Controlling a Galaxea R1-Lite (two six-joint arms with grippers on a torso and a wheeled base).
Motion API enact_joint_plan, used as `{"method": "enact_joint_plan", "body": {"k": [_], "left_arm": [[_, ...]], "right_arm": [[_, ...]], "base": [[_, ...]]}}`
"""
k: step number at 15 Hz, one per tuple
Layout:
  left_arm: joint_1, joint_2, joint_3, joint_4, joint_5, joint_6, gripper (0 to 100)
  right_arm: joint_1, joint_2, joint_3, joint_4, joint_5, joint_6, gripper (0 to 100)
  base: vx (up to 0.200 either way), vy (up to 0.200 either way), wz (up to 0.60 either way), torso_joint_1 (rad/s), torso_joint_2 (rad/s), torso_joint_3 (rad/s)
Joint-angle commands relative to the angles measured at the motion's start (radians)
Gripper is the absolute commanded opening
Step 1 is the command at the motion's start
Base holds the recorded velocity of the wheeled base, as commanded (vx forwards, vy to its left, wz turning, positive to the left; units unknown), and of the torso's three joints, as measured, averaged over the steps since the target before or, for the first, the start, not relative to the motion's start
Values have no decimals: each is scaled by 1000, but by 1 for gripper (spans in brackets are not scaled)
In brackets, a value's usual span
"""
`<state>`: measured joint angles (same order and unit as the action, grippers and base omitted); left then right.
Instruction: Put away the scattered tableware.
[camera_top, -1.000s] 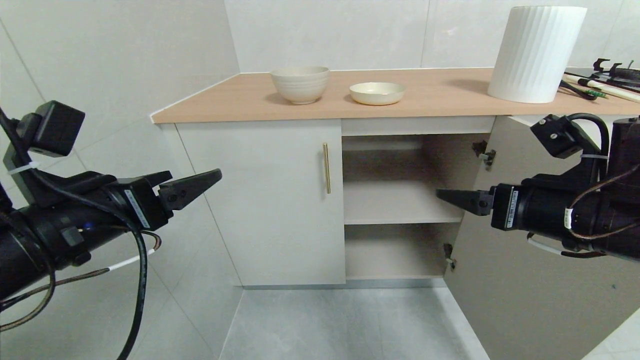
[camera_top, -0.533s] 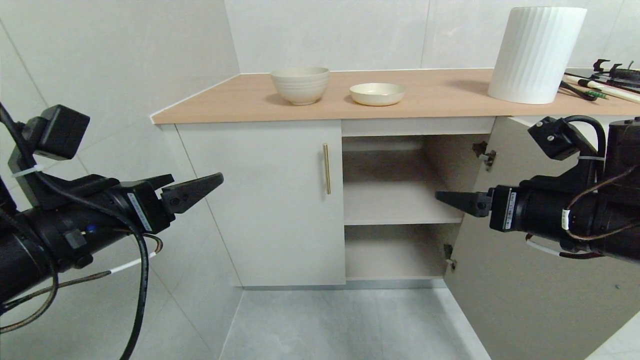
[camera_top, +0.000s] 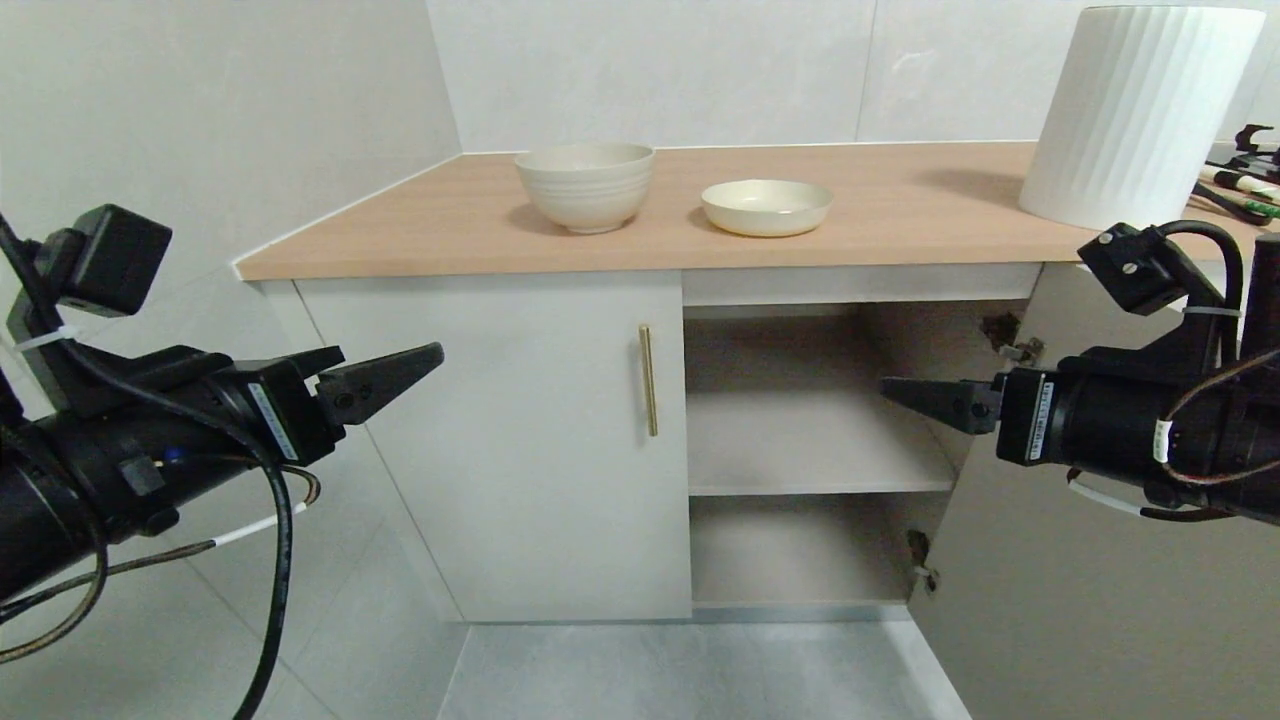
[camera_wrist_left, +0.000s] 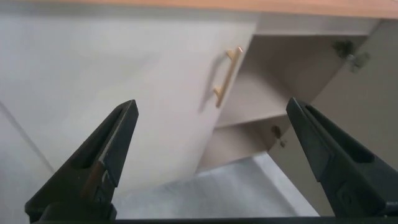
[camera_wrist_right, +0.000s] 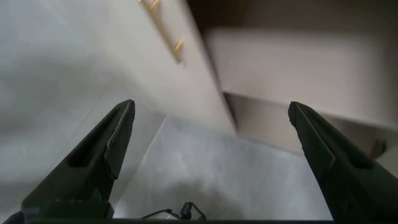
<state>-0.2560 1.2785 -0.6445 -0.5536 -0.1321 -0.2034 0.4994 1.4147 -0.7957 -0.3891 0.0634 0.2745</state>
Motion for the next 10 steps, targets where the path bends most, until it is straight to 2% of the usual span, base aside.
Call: {"method": "enact_joint_plan", "body": {"k": [1, 9, 10], "left_arm": [[0, 2, 0, -2, 0, -1, 100], [0, 5, 0, 0, 0, -4, 100], [0, 4, 0, 0, 0, -4, 100]], "right_arm": [[1, -8, 4, 0, 3, 0, 100], [1, -31, 23, -8, 9, 0, 100], [1, -40, 33, -10, 9, -9, 100]], "base": [[200, 0, 0, -2, 2, 2], [200, 0, 0, 2, 2, 1], [0, 0, 0, 0, 0, 0]]}}
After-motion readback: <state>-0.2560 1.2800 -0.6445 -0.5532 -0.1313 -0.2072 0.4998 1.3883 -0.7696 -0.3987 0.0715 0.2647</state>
